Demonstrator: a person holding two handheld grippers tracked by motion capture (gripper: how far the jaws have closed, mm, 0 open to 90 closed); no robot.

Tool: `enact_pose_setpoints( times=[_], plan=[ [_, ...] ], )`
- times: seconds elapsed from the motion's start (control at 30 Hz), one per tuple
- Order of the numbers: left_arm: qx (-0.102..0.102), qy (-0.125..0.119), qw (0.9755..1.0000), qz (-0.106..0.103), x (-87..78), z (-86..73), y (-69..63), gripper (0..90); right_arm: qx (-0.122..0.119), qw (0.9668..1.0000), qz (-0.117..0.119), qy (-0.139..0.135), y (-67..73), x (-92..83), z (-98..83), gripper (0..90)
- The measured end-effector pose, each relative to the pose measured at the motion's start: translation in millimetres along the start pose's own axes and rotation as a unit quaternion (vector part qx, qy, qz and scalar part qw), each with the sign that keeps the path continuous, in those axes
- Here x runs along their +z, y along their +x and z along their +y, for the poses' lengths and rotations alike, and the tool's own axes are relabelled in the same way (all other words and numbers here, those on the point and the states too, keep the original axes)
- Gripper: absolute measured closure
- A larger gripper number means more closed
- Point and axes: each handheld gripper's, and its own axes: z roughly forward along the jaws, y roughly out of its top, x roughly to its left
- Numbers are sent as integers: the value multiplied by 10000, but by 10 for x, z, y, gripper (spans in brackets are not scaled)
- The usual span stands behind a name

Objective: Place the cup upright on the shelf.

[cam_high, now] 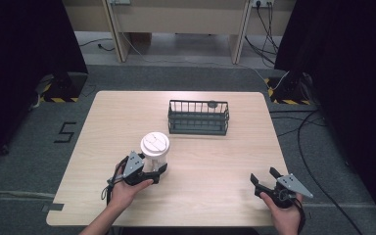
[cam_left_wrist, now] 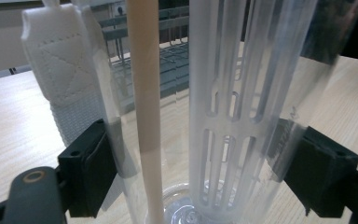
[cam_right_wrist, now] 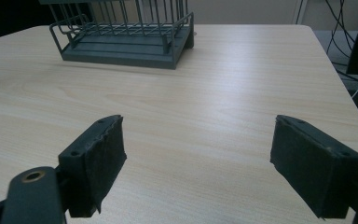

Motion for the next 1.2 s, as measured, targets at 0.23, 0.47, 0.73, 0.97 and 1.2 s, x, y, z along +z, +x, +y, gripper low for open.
enact_pose_setpoints(
  times=[0.23,0.47,0.73,0.97,1.2],
  plan=[
    [8,-71,10000,18,10,65,18,178,6,10000,4,-4,-4,0,0,182],
    [42,-134,9999,35,32,156,21,179,20,10000,7,-8,-7,1,0,182],
    [73,-176,9998,35,68,239,12,179,36,10000,8,-5,-8,1,0,183],
    [79,-199,9998,40,118,305,16,179,54,10000,13,-2,-11,1,0,184],
    [74,-289,9996,12,181,404,6,179,88,10000,25,5,-14,1,1,185]
  ],
)
